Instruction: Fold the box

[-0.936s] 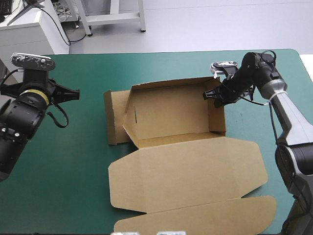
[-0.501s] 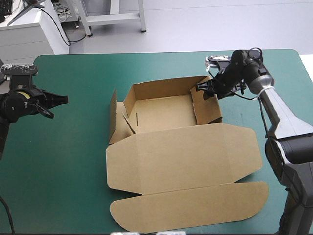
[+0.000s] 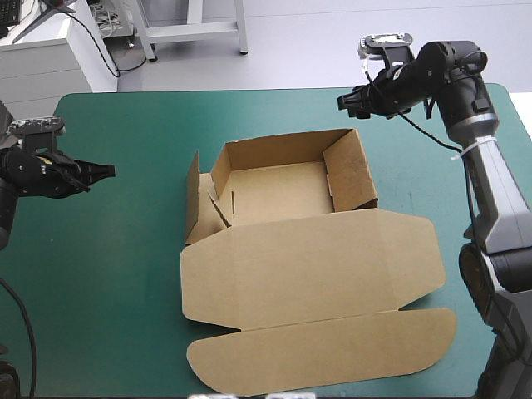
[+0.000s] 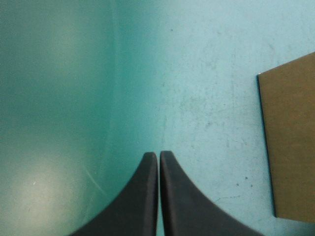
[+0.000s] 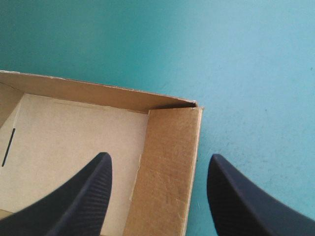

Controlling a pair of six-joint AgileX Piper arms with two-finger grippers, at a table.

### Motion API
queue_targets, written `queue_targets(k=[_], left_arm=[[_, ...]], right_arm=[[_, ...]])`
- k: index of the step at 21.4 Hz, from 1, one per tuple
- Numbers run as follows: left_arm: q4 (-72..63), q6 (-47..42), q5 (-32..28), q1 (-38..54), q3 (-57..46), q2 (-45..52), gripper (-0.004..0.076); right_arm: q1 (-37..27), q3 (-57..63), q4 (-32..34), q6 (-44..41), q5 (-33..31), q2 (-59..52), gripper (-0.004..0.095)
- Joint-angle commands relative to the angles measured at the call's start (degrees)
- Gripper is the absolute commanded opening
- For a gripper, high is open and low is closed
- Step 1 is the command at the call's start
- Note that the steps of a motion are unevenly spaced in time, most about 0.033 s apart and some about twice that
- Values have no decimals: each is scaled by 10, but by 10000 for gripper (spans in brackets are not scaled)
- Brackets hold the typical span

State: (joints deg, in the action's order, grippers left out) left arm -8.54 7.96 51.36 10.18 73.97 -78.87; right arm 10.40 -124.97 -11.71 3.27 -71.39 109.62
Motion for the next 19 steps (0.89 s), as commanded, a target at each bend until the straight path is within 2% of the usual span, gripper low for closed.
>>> queue_targets(k=[1, 5, 11, 13, 16, 19], left_arm=[[-28, 20, -4, 2, 18, 16, -6], [-51, 25, 3, 2, 18, 16, -6], [-97, 32, 22, 2, 18, 16, -6], [-100, 32, 22, 2, 18, 16, -8], [-100, 32, 22, 2, 18, 16, -8], [-103, 32, 22, 2, 18, 16, -8]], right_arm=[[-2, 55, -8, 3, -3, -30, 536], [-2, 152, -8, 26, 3, -20, 534], [-2, 160, -12, 28, 14, 36, 503], [-2, 160, -14, 28, 14, 44, 343], [-2, 159, -14, 29, 25, 43, -6], [-2, 159, -15, 33, 19, 43, -4]])
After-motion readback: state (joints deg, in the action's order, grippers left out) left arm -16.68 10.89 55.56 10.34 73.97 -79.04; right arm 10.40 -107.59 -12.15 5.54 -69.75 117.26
